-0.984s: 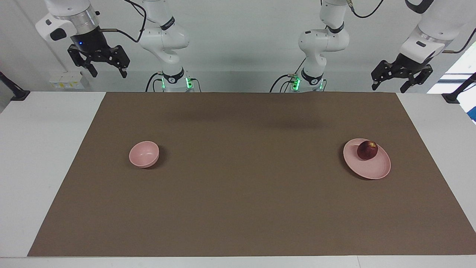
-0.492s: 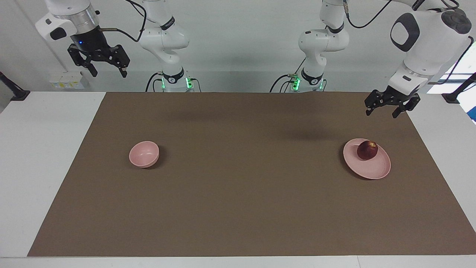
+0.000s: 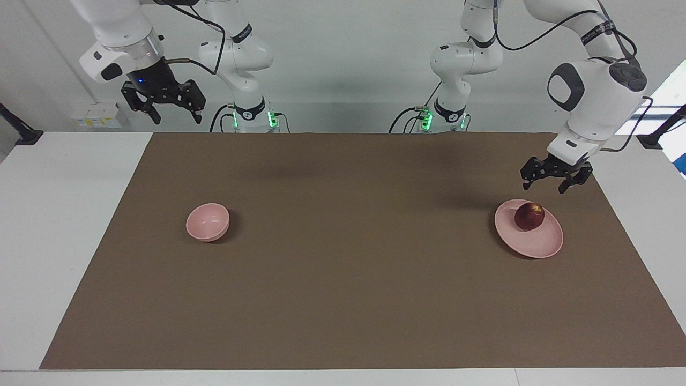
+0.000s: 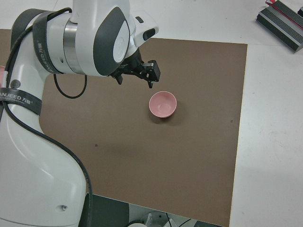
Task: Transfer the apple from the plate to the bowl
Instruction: 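Reach the left gripper to the apple on the pink plate and grasp it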
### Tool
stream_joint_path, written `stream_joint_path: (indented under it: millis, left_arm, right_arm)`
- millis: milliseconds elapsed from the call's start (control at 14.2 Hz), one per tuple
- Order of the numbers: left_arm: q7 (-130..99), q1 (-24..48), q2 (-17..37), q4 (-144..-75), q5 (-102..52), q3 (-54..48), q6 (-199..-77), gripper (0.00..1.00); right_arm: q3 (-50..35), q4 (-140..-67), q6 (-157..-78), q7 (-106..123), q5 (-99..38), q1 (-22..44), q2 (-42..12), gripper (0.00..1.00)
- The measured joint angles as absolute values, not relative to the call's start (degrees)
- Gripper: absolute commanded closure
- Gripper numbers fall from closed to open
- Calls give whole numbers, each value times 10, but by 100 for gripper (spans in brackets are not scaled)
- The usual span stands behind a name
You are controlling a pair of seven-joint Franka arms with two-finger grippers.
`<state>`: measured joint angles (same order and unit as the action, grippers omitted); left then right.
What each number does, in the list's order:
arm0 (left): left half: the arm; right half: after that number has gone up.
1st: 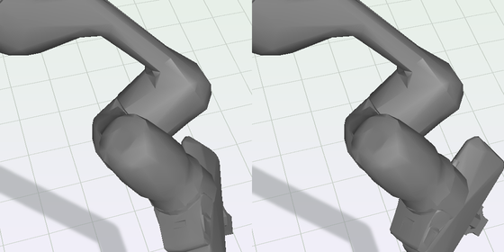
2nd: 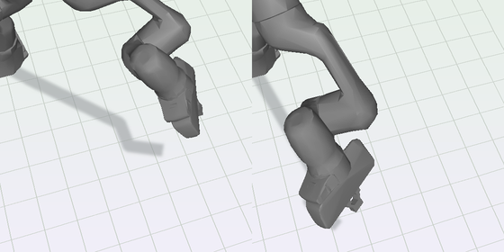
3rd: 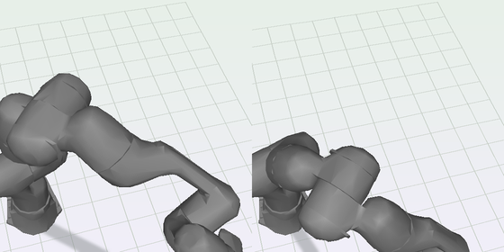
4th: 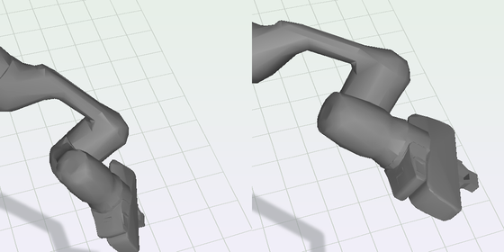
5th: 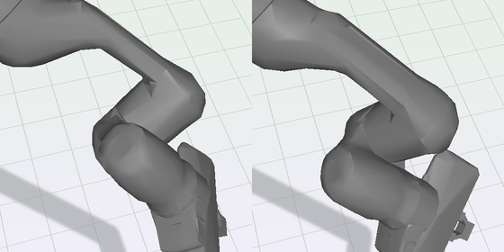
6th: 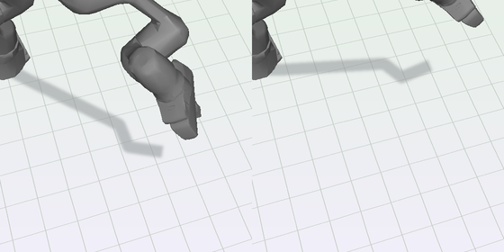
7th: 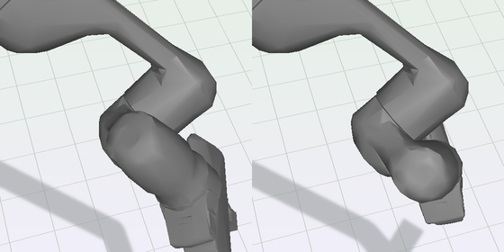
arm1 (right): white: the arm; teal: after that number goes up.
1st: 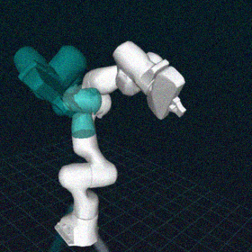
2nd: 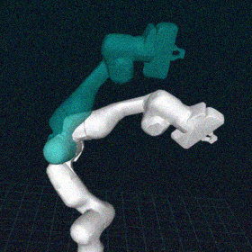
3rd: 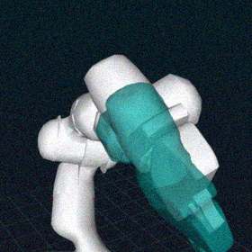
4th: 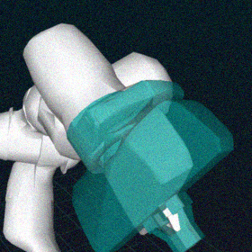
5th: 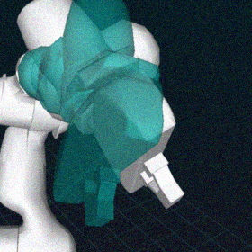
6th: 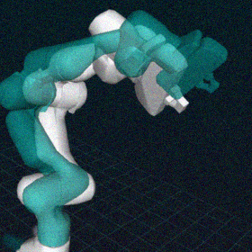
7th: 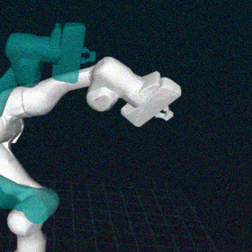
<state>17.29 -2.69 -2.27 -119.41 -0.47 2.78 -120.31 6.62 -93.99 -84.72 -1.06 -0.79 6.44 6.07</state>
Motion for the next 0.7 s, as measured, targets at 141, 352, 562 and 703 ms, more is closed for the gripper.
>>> stream_joint_path:
  millis: [141,352,562,703]
  left_arm:
    - [173,-28,-8,-1204,-5,28,-1223,0]
    - [173,-39,16,-1231,-5,29,-1290,0]
    - [173,-48,33,-1245,-5,30,-1314,0]
    - [173,-48,41,-1247,-5,29,-1318,0]
  right_arm:
    - [66,-959,-871,-24,-9,74,61,0]
    - [65,-976,-901,-51,-17,89,61,0]
    - [64,-979,-908,-63,-31,95,61,0]
    - [65,-980,-908,-63,-32,95,61,0]
